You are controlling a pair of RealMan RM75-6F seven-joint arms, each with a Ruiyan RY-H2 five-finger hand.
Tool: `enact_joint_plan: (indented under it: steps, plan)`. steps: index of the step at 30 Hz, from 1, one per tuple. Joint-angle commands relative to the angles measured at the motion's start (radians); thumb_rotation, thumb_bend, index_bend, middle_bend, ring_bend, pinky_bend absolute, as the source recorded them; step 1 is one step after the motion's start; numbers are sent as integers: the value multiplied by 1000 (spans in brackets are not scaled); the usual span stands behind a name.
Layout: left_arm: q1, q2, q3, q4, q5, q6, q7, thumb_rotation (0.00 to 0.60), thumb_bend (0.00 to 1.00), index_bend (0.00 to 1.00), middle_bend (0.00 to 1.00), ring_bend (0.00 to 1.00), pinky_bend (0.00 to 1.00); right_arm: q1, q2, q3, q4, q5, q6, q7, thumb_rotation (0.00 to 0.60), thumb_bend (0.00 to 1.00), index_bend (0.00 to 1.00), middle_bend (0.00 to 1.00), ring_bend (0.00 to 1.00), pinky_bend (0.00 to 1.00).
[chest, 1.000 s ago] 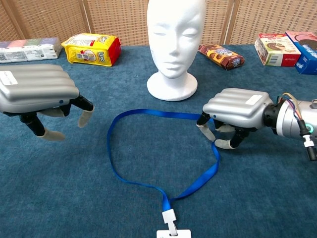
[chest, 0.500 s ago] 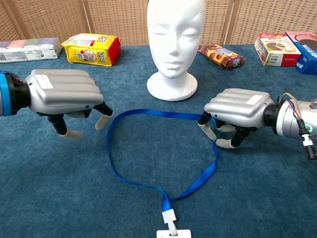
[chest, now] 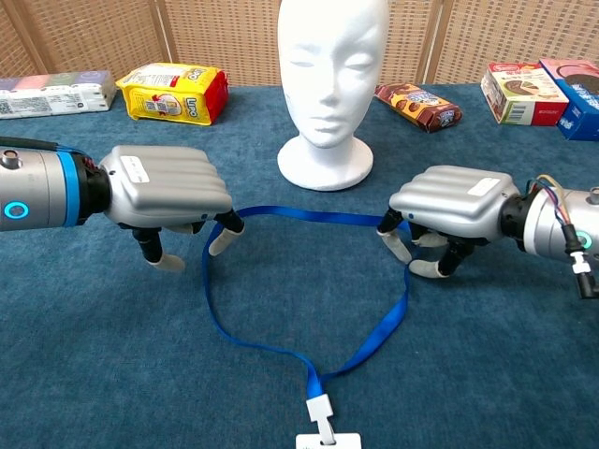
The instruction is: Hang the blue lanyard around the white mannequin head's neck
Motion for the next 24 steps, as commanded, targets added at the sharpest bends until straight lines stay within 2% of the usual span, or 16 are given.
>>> enact_joint_plan:
  steps: [1,16,24]
  plan:
    - [-6,-9,4,6,-7,-1,4,594,245,474,1000,1000,1000,0,0,0,1,0,0,2,600,448,717,1000,1000,1000]
    - [-24,-43,32,39,-49,4,16,597,246,474,1000,1000,1000,-4,-3,-1,4,2,1,9,600,447,719,1000,1000,1000]
    - [-36,-50,38,44,-73,3,22,595,288,474,1000,1000,1000,-6,-4,-1,7,2,3,18,600,447,721,1000,1000,1000]
